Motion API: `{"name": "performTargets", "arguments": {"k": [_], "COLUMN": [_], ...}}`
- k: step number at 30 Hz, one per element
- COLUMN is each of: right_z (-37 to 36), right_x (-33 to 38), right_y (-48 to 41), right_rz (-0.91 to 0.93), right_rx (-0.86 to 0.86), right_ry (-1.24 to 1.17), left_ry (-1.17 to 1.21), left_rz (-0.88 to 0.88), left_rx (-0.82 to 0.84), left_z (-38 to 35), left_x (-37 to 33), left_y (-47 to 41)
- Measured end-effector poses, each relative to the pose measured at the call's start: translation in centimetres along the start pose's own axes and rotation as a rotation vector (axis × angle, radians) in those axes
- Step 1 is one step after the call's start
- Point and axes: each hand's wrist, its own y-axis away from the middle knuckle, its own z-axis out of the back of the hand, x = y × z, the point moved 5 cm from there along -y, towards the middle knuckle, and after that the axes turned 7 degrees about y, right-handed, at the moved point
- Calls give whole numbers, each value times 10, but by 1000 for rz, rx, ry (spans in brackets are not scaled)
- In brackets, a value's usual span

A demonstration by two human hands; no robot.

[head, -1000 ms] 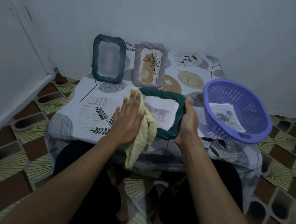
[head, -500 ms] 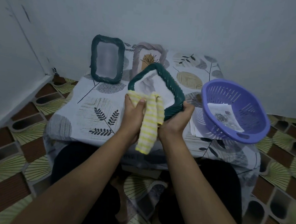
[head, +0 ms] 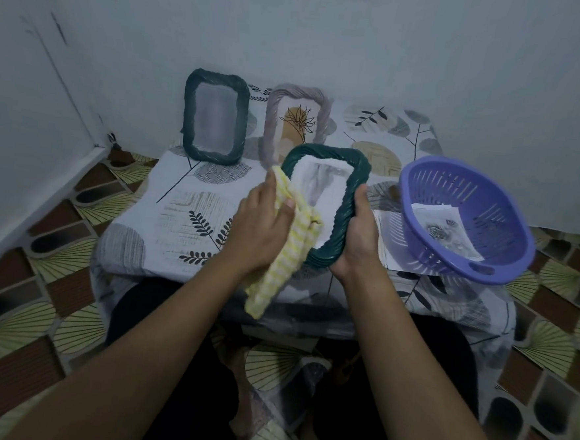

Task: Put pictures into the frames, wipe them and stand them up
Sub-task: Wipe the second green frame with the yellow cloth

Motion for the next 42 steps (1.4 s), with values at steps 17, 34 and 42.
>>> {"name": "performTargets", "arguments": {"k": [17, 34, 42], "right_z": [5, 15, -8], "right_x": [-35, 6, -16], "right_y": [-1, -4, 9], "right_rz": [-28, 121, 42], "right_rx": [-6, -58, 16], "right_ry": [217, 242, 305], "left_ry": [-240, -222, -159], "left_rz": [-153, -207, -244], "left_rx": [24, -11, -120], "left_z": [-22, -17, 3], "left_x": [-27, 13, -25], "left_y": [-17, 5, -18]}}
